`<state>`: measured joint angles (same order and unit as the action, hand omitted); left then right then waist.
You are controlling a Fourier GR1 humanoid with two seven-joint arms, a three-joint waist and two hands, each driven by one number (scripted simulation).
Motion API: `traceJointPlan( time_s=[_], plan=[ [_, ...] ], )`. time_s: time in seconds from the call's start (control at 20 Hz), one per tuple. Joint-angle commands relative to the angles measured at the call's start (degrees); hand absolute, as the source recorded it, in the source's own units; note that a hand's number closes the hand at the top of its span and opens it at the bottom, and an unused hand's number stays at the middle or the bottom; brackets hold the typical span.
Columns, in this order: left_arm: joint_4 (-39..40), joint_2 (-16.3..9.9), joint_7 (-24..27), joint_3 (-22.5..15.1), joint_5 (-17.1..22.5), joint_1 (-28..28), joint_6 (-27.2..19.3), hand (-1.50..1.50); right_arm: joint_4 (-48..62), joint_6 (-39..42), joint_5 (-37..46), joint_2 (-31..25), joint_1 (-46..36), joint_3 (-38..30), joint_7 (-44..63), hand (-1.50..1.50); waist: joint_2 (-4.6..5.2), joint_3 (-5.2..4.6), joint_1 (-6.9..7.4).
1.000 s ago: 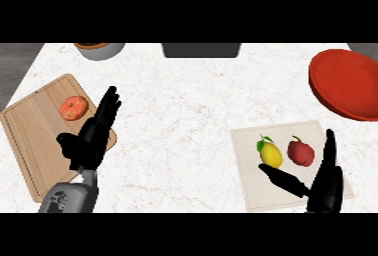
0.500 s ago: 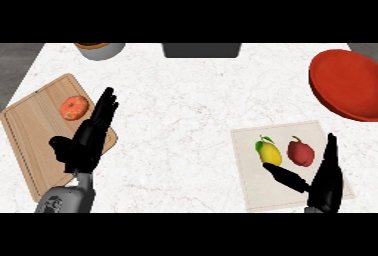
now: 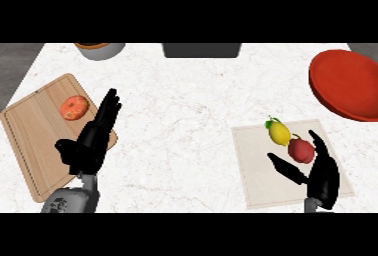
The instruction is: Pick the bell pepper from the placemat and place it in the bowl
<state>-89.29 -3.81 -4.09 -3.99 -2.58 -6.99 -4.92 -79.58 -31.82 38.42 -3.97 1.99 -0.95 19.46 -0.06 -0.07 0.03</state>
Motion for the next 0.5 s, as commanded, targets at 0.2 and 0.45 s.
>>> traceJointPlan(
  time_s=[0.2, 0.45],
  plan=[
    [-6.7, -0.4, -3.1, -1.4, -0.1, 4.2, 1.1, 0.00, 1.5, 2.7, 7.3, -0.6, 0.8, 5.9, -0.6, 1.50, -0.08, 0.07, 0.22],
    [0.3, -0.4, -2.3, 0.9, -0.1, -2.9, 0.5, 0.00, 3.8, 18.1, -6.1, -7.6, -2.6, 8.0, -17.3, 1.50, 0.02, 0.29, 0.48]
  ],
)
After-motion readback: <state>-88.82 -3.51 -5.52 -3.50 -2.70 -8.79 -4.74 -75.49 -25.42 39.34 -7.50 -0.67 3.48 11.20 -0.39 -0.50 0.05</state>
